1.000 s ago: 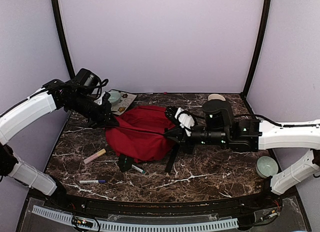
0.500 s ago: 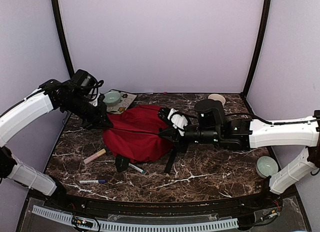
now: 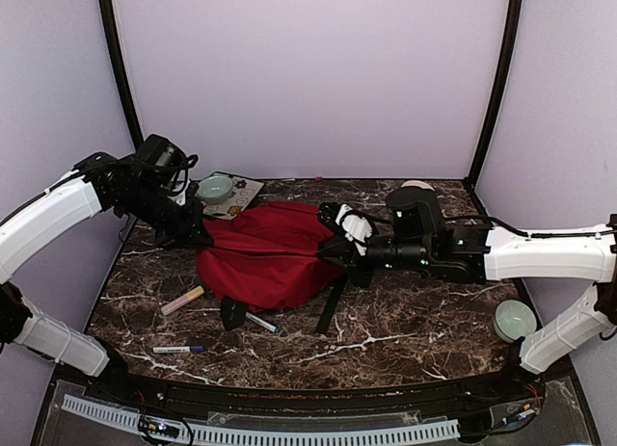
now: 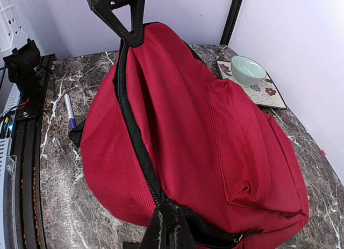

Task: Pack the student bag
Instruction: Zip the student bag into the largest pocket of the bag, then hold the largest pocket of the student bag, then zip the student bag into the largest pocket of the bag, then place the student bag at the center of the board, then pick up the student bag from the center of the board, then place the student bag at the center of the board.

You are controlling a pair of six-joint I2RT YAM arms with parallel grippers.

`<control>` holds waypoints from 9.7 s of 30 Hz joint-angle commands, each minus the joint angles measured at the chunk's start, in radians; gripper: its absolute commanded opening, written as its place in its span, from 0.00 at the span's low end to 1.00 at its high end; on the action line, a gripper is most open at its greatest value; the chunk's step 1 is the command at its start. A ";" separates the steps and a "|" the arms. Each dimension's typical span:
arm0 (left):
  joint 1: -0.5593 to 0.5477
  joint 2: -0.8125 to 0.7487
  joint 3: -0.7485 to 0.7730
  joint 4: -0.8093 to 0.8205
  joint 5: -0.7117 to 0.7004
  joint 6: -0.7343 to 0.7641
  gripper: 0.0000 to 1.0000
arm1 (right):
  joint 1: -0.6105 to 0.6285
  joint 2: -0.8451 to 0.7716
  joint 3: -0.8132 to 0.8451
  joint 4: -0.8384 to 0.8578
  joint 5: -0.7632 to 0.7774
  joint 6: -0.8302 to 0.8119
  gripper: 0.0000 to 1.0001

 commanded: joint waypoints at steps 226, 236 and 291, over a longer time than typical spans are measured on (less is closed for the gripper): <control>-0.108 -0.168 -0.116 0.036 -0.130 0.106 0.90 | 0.279 -0.009 0.073 -0.297 0.319 0.056 1.00; -0.108 -0.226 -0.194 0.054 -0.123 0.064 0.89 | 0.253 0.188 0.173 -0.262 0.324 0.037 0.78; -0.108 -0.038 -0.151 0.093 -0.093 0.142 0.87 | 0.227 -0.263 0.101 -0.820 0.216 0.313 0.72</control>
